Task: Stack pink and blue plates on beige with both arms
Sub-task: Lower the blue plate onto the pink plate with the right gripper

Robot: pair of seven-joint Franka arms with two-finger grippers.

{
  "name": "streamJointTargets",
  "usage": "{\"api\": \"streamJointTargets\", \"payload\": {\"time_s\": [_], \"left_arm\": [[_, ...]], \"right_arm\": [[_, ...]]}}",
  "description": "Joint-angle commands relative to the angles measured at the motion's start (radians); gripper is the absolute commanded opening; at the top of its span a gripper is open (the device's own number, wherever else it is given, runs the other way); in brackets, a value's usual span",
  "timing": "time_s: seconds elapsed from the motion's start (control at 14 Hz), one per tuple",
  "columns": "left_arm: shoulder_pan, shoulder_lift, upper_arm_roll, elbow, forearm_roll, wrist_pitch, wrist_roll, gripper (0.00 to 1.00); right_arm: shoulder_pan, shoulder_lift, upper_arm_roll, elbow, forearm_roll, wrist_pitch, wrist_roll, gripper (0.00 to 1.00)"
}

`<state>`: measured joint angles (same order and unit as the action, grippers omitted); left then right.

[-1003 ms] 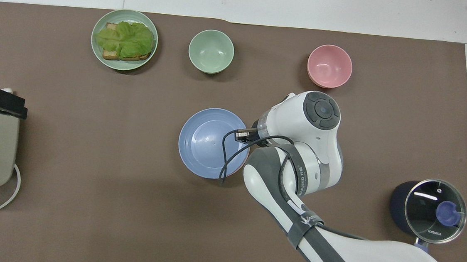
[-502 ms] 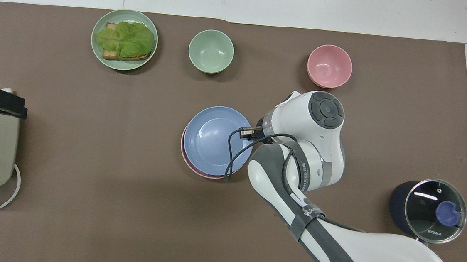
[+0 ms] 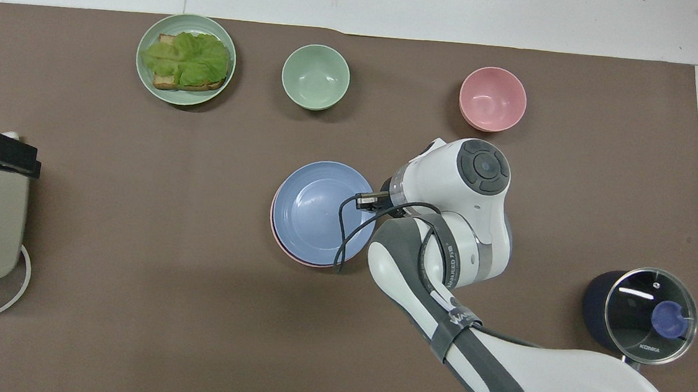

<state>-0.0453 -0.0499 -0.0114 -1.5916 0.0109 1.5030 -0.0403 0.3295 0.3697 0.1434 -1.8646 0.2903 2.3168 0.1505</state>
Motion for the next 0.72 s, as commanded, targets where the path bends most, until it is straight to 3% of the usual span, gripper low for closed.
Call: {"api": "streamJointTargets", "payload": {"time_s": [0.0,0.07,0.14,0.22,0.29,0.36,0.65], "left_arm": [[0.005,-0.018,-0.006,-0.018,0.009,0.0,-0.007,1.0],[0.005,-0.018,-0.006,-0.018,0.009,0.0,-0.007,1.0],[0.005,-0.018,-0.006,-0.019,0.009,0.0,-0.007,1.0],[0.005,-0.018,-0.006,-0.018,0.009,0.0,-0.007,1.0],[0.005,-0.018,-0.006,-0.018,0.009,0.0,-0.007,1.0],[0.005,-0.018,-0.006,-0.019,0.009,0.0,-0.007,1.0],[0.005,-0.018,-0.006,-0.018,0.009,0.0,-0.007,1.0]], "right_arm": [[0.0,0.006,0.004,-0.016,0.027,0.041,-0.032,0.16],[-0.001,0.006,0.004,-0.015,0.027,0.038,-0.032,0.24],[-0.001,0.006,0.002,-0.013,0.027,0.033,-0.034,0.39],[-0.009,0.006,0.002,-0.01,0.024,0.027,-0.034,0.58],[-0.012,0.003,0.002,-0.008,0.02,0.021,-0.034,0.93],[-0.012,-0.008,-0.002,-0.004,0.012,0.004,-0.032,1.0],[-0.069,-0.077,-0.007,0.007,-0.15,-0.04,-0.014,1.0]]}}
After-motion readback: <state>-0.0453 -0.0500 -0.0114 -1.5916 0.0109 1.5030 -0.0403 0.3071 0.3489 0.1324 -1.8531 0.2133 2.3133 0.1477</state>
